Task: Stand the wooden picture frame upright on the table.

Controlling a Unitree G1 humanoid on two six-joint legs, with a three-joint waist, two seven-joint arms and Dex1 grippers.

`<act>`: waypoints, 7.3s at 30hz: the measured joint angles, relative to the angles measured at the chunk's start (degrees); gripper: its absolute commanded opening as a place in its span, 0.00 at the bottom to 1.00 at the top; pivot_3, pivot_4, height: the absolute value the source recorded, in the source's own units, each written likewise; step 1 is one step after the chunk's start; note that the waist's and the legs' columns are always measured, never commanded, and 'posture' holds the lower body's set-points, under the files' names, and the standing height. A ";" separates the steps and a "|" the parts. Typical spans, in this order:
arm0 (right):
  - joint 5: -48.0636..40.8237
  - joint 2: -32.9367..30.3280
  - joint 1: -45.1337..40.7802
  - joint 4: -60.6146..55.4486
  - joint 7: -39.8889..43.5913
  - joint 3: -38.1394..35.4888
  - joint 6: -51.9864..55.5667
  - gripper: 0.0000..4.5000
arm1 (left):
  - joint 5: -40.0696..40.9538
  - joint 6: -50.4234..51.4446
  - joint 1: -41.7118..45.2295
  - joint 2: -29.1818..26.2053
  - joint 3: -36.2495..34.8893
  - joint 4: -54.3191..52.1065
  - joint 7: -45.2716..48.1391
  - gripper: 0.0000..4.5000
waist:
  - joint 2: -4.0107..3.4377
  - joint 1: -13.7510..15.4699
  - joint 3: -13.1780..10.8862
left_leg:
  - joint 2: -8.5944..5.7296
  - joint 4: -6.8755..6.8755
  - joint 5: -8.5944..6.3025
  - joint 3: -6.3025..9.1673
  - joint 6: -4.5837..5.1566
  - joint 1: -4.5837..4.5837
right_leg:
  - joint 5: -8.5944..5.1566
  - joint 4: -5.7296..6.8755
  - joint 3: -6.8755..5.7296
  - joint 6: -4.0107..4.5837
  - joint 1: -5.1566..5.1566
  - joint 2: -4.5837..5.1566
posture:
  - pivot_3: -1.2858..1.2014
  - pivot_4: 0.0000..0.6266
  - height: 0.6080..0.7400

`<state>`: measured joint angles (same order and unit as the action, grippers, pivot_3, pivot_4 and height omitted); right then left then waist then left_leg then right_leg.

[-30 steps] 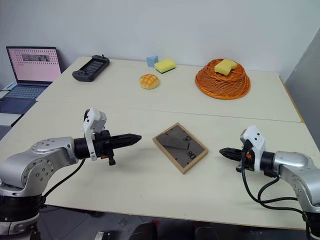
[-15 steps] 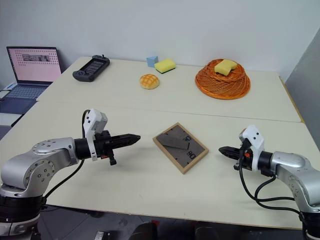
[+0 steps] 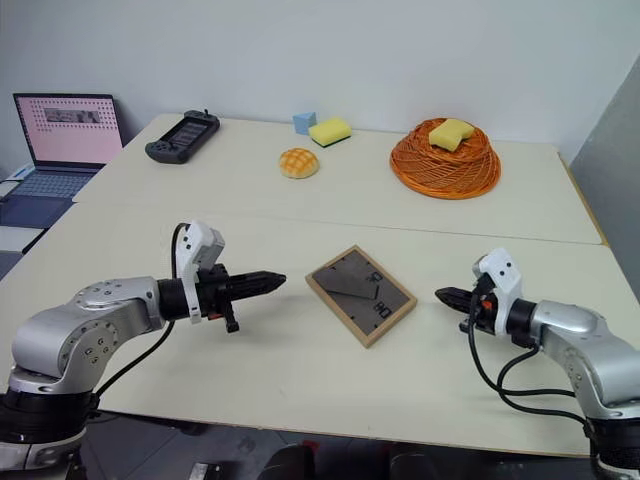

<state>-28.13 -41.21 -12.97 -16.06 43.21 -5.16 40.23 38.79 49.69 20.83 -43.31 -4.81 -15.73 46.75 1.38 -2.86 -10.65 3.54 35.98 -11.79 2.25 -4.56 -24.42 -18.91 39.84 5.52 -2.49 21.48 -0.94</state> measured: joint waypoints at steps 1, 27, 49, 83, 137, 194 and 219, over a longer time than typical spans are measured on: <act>0.73 0.66 -0.78 1.22 -0.76 0.39 -0.57 0.00 | -1.01 -0.51 -0.28 0.40 0.66 0.81 -0.02 0.01 | -0.01 -0.04 0.00 | 0.00 0.00 0.00 -0.01 0.00 0.02 | 0.00 0.00 0.01 0.00 0.00 0.00 | 0.52 0.24 1.00; 10.55 12.47 -3.11 10.20 -6.80 8.29 -6.85 0.00 | -18.83 -14.99 11.32 14.48 13.40 29.22 2.57 0.01 | -0.02 0.49 0.01 | -0.03 0.06 0.01 -0.01 -0.01 -0.01 | 0.01 0.12 0.00 0.02 0.03 0.00 | 0.52 0.24 1.00; 8.89 17.43 1.88 -4.06 -11.84 8.61 2.79 0.00 | -23.91 -20.18 18.73 17.76 13.42 38.97 6.50 0.01 | -0.02 0.73 0.02 | -0.05 0.06 0.01 0.03 0.00 -0.02 | 0.01 0.12 -0.03 0.02 0.02 -0.01 | 0.52 0.24 1.00; 6.78 8.92 2.93 -0.79 -9.09 3.62 0.55 0.00 | -13.08 8.54 15.46 6.88 6.54 17.20 12.60 0.01 | -0.03 0.48 0.02 | -0.03 0.06 0.01 0.07 0.00 -0.05 | 0.00 0.14 -0.05 0.01 0.02 -0.01 | 0.52 0.24 1.00; 10.24 6.24 -0.19 7.43 -4.65 4.83 -5.92 0.00 | 73.07 35.21 14.12 1.66 0.90 33.67 -53.51 0.77 | -0.02 1.06 0.03 | -0.09 0.12 0.03 0.11 -0.05 0.02 | 0.01 0.17 -0.06 0.01 -0.02 0.04 | 0.52 0.24 1.00; 13.40 20.43 -1.88 3.67 -11.17 12.05 -2.38 0.00 | 37.23 42.50 19.90 9.84 -0.41 38.65 -35.90 0.77 | -0.04 0.14 0.04 | -0.06 0.08 0.04 0.11 -0.05 0.04 | 0.01 0.20 -0.06 0.01 0.00 0.02 | 0.52 0.24 1.00; 13.35 23.94 -4.67 3.38 -12.87 12.51 -0.64 0.00 | 36.15 42.49 20.04 10.27 -1.19 39.48 -35.83 0.77 | -0.04 -0.02 0.04 | -0.06 0.07 0.04 0.11 -0.05 0.03 | 0.01 0.20 -0.06 0.01 0.02 0.02 | 0.52 0.24 1.00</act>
<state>-14.78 -17.27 -17.64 -12.67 30.34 7.35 39.58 74.94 92.18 40.88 -33.04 -6.00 23.75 10.92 1.34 -2.88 -10.61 3.48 36.04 -11.75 2.37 -4.62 -24.39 -18.90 40.04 5.45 -2.48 21.50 -0.91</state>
